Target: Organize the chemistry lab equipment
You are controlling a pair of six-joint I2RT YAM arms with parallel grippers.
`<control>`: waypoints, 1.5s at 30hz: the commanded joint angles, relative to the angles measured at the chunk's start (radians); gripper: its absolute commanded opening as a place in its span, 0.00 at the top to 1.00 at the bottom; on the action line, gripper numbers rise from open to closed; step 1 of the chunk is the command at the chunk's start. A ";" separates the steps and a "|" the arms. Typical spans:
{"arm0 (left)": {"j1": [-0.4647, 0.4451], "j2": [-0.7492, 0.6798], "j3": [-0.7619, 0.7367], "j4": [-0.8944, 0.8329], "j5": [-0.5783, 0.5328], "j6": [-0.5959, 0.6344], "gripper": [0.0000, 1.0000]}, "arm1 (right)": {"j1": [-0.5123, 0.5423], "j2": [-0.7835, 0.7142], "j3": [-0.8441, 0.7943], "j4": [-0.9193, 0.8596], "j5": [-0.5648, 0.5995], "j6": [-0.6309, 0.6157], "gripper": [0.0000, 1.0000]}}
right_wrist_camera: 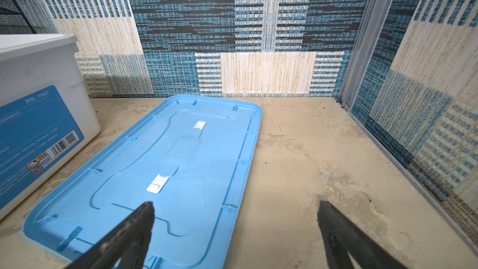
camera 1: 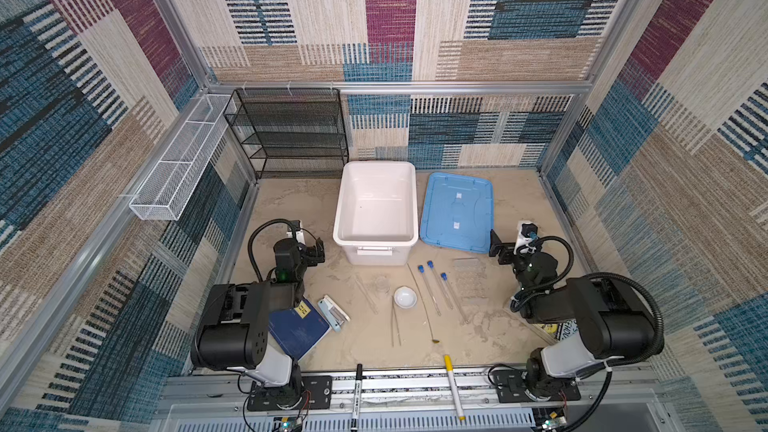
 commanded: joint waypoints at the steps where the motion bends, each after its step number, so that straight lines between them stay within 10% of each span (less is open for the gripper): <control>1: 0.002 -0.004 0.000 0.035 0.018 0.014 0.01 | 0.002 -0.003 -0.001 0.033 0.006 0.000 0.01; 45: 0.008 -0.075 -0.024 0.025 -0.006 -0.002 0.01 | 0.001 -0.045 -0.011 0.018 0.020 0.006 0.01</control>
